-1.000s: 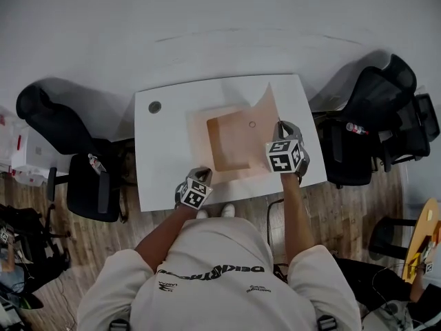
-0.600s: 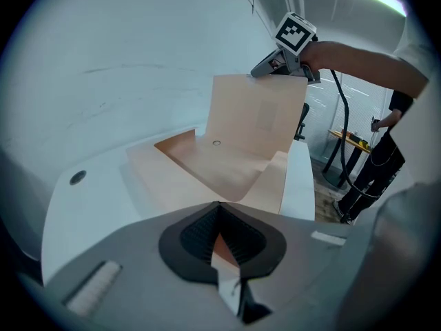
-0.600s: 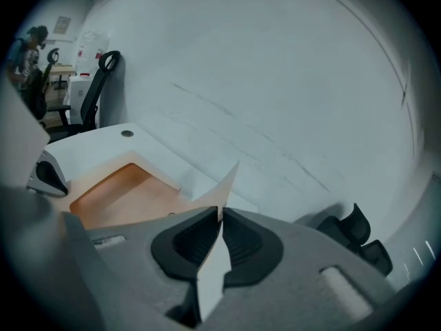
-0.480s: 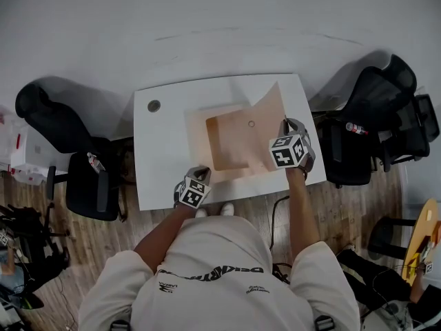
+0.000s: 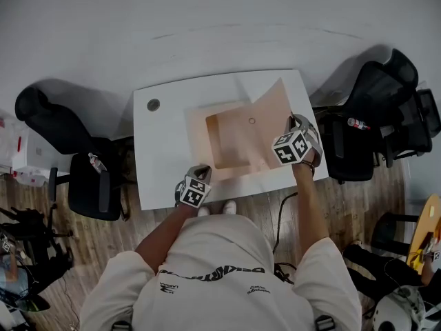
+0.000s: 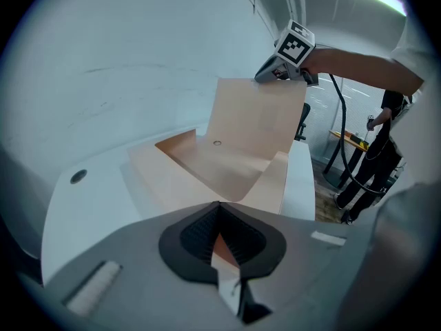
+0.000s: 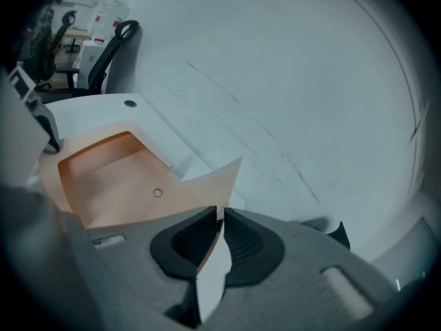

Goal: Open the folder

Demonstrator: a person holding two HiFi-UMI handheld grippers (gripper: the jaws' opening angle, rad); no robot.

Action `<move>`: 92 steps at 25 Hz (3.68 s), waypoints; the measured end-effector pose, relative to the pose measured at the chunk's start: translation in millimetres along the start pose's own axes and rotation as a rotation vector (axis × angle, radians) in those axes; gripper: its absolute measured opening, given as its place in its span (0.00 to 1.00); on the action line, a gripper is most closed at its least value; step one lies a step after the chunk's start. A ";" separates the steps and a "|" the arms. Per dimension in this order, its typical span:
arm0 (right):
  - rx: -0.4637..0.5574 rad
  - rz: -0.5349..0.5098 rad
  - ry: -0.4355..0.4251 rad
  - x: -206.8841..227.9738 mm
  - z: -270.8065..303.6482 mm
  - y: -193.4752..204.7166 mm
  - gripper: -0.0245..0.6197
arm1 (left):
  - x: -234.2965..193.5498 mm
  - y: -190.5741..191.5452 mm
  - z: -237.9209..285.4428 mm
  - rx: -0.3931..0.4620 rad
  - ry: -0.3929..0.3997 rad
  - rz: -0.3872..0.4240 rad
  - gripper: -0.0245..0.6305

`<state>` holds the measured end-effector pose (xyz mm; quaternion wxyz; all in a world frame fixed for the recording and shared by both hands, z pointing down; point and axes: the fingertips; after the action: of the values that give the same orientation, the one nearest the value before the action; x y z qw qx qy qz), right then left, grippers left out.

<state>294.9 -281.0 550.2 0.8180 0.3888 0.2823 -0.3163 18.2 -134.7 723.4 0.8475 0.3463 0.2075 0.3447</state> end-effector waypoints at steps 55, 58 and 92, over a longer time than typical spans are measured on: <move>-0.186 -0.180 0.007 -13.7 52.0 87.7 0.04 | 0.4 -1.0 0.0 0.000 -0.028 -0.028 0.04; -0.183 -0.098 -0.004 -13.8 49.1 86.4 0.04 | 0.5 -1.1 -0.4 -0.001 -0.030 -0.026 0.04; 0.006 0.698 -0.221 -64.1 1.8 46.5 0.04 | 0.7 -11.1 -8.7 0.083 0.030 -0.208 0.03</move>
<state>288.5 -240.2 617.8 0.9011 0.4277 0.0417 -0.0590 18.4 -136.1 709.4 0.8605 0.3524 0.2690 0.2510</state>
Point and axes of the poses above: the fingertips, and each gripper's own axes: z forward along the fingers, x to its right, y out of its underside, and after that the axes turned 5 degrees about y, right-handed
